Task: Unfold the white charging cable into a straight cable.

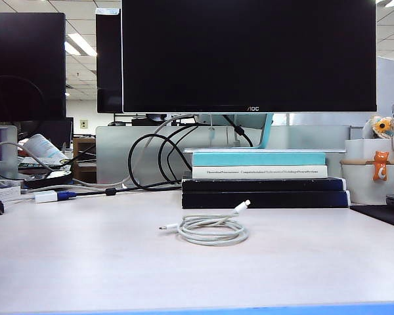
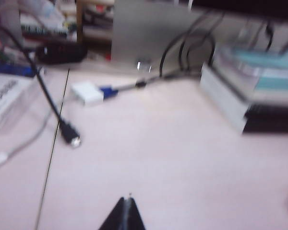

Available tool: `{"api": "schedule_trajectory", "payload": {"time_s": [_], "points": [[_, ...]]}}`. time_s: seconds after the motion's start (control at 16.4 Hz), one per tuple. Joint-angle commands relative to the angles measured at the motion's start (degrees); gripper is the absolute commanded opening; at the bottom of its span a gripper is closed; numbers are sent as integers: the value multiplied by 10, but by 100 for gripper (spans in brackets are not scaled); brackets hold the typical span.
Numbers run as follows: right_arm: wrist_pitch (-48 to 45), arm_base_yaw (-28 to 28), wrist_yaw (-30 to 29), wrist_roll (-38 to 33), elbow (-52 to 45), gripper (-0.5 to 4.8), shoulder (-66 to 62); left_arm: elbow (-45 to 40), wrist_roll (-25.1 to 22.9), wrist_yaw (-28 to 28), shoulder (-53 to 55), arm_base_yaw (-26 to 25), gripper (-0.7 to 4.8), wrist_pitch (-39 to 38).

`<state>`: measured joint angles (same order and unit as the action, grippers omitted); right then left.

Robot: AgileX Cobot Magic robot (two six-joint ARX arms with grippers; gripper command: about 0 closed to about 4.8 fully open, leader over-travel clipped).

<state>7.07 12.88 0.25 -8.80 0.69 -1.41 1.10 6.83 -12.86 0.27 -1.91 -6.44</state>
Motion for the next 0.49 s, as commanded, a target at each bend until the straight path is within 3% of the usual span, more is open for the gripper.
{"api": "schedule_trajectory", "payload": {"time_s": [0.06, 0.3, 0.43, 0.49], "points": [[-4, 0, 2, -2, -3, -5, 0, 2, 10, 4, -2, 0, -6, 22], [7, 0, 2, -2, -2, -5, 0, 4, -2, 4, -2, 0, -6, 10], [10, 0, -2, -9, 7, -6, 0, 50, 63, -64, -2, 0, -6, 9], [29, 0, 3, -16, 18, -6, 0, 81, 73, -71, -2, 0, -6, -3]]}}
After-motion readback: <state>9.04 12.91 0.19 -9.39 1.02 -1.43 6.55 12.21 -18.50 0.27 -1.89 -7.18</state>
